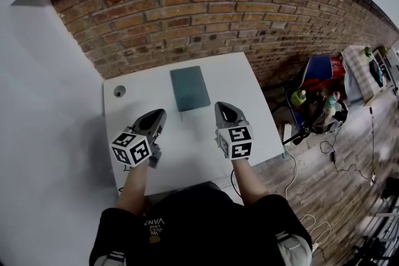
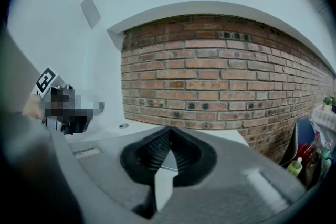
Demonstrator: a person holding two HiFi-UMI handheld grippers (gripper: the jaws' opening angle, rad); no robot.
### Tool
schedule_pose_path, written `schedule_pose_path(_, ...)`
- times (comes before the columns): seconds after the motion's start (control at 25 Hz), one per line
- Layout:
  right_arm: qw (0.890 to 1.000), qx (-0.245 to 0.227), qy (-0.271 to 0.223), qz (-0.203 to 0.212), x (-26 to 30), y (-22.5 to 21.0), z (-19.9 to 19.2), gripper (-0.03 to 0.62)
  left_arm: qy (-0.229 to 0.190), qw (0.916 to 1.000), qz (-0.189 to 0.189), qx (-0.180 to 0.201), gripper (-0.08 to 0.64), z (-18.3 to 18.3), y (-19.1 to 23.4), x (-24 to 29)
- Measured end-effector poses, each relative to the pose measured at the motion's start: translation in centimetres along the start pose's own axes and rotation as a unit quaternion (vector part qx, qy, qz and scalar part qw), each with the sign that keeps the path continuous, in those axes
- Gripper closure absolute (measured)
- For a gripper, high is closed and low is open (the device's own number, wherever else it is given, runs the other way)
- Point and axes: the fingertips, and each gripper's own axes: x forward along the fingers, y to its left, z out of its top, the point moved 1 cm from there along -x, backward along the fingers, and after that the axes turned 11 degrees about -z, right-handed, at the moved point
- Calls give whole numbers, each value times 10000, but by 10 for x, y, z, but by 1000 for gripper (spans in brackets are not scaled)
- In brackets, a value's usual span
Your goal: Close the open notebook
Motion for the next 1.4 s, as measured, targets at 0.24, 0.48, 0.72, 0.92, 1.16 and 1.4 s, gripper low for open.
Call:
schedule_pose_path(0.24, 9999, 99, -102, 10, -25, 13, 1, 595, -94, 9998, 87, 125, 549, -1, -9, -27)
schedule_pose_path(0.48, 9995, 123, -300, 24, -48, 30, 8, 595, -77, 9993, 197, 320, 552, -6, -15, -50)
schedule_pose_path(0.72, 9991, 124, -406, -36, -69, 39, 4, 595, 24, 9987, 264, 442, 552, -16, -21, -67)
schedule_pose_path(0.92, 9990, 158, -413, -70, -83, 47, -3, 595, 20, 9986, 265, 466, 552, -23, -25, -80)
schedule_pose_path(1.16, 9993, 165, -333, -54, -97, 55, -11, 595, 41, 9987, 260, 436, 552, -32, -32, -92)
schedule_pose_path(1.4, 9995, 160, -261, -34, -103, 64, -20, 595, 39, 9987, 227, 450, 552, -38, -35, -100)
